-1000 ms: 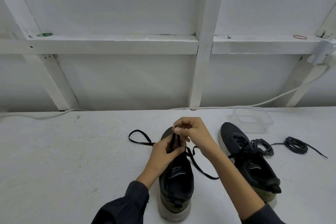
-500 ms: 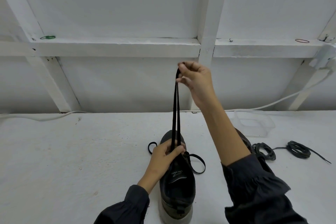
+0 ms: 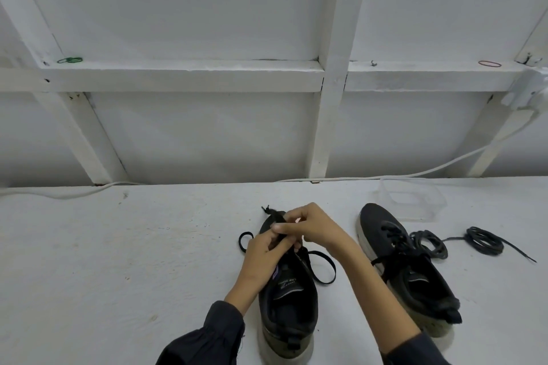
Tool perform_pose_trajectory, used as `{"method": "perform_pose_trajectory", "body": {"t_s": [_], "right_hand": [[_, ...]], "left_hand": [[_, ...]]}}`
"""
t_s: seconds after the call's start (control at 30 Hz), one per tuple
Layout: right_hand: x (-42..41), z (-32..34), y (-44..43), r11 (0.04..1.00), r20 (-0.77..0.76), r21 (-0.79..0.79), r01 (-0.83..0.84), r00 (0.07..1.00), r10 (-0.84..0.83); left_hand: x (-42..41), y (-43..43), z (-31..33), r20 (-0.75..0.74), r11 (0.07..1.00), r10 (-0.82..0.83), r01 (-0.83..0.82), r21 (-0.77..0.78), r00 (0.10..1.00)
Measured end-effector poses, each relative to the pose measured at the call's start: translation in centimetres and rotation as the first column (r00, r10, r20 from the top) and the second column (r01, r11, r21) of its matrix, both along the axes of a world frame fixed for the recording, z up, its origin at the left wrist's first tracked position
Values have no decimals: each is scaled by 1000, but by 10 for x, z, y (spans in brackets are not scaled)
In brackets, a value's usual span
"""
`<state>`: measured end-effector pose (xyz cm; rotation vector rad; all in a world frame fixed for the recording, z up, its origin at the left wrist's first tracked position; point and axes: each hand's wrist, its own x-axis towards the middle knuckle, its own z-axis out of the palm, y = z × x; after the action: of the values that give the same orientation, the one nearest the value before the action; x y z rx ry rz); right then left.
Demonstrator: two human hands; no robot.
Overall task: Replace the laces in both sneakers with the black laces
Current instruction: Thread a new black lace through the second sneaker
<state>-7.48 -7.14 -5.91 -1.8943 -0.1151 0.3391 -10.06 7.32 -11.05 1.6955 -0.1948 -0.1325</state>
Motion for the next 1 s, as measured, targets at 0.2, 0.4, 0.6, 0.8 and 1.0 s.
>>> {"method": "perform_pose_trajectory", "body": {"t_s": [0.2,0.4,0.6,0.8,1.0], "right_hand": [[5,16,9,979,128,122,163,976,-179],[33,89,12,901,226,383,202,926,-303],[65,149,12,785,305,590,189,848,-434],[82,122,10,870,241,459,181,917,-318],[47,65,-13,835,-234,-511,-205,968,95]], "left_hand": [[1,3,0,4,998,-41,41,53,999],[-3,2,1,-7,1000,-27,27,10,1000],[-4,2,4,-9,999,-26,26,32,1000],[0,2,8,-46,998,-56,55,-17,997],[1,2,8,-85,998,-31,26,-53,996]]}}
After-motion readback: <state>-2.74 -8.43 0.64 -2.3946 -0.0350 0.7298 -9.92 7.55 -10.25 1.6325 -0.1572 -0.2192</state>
